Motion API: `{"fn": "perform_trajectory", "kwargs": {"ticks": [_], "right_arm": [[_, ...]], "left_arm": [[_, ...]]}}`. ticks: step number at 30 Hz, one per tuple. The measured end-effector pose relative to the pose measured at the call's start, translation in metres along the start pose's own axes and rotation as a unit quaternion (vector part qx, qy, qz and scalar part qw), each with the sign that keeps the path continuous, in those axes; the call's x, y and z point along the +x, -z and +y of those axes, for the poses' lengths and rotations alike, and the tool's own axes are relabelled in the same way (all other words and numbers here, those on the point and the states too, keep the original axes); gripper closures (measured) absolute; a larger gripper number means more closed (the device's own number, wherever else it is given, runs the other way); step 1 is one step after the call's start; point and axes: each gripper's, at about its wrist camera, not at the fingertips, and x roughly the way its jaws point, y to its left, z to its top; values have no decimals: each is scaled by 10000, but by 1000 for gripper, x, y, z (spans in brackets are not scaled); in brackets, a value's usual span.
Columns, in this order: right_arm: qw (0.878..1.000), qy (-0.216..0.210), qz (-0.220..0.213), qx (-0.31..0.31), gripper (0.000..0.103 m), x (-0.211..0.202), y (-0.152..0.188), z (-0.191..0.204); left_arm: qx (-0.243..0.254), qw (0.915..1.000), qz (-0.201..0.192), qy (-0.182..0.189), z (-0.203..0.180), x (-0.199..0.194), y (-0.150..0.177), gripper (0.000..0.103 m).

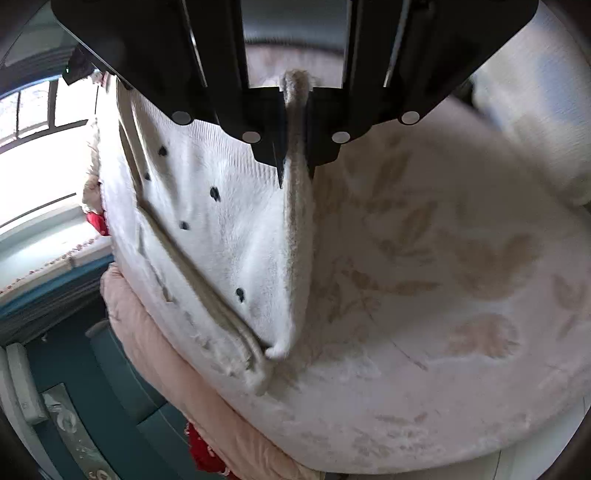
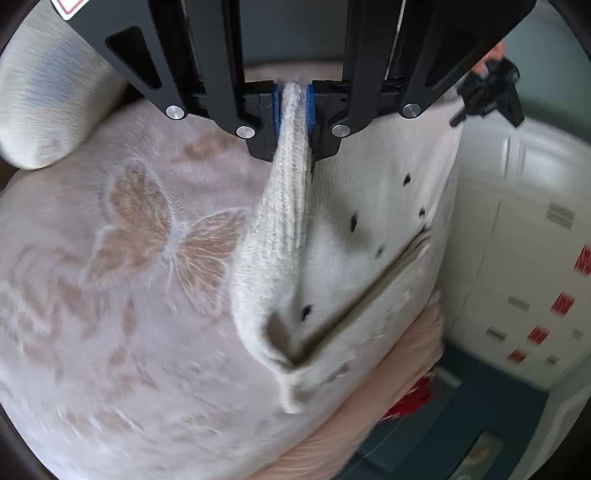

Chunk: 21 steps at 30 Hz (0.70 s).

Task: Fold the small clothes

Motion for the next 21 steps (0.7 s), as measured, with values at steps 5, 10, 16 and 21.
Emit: {"fn": "perform_trajectory", "kwargs": {"ticks": [5, 10, 16, 21], "right_arm": [[9930, 296, 684, -913, 95, -37, 13, 13], [9634, 721, 1805, -1849, 95, -72, 68, 7], [9549, 352, 2051, -2117, 95, -122, 95, 34], [9799, -206, 348, -1952, 95, -122, -27, 71]], "left_arm": [[253, 9992, 323, -26, 5, -43, 23, 97], [826, 9897, 1129, -300, 14, -78, 87, 97], [643, 9892, 1317, 7, 7, -131, 97, 97], [946, 9938, 394, 441, -54, -103, -18, 97]]}}
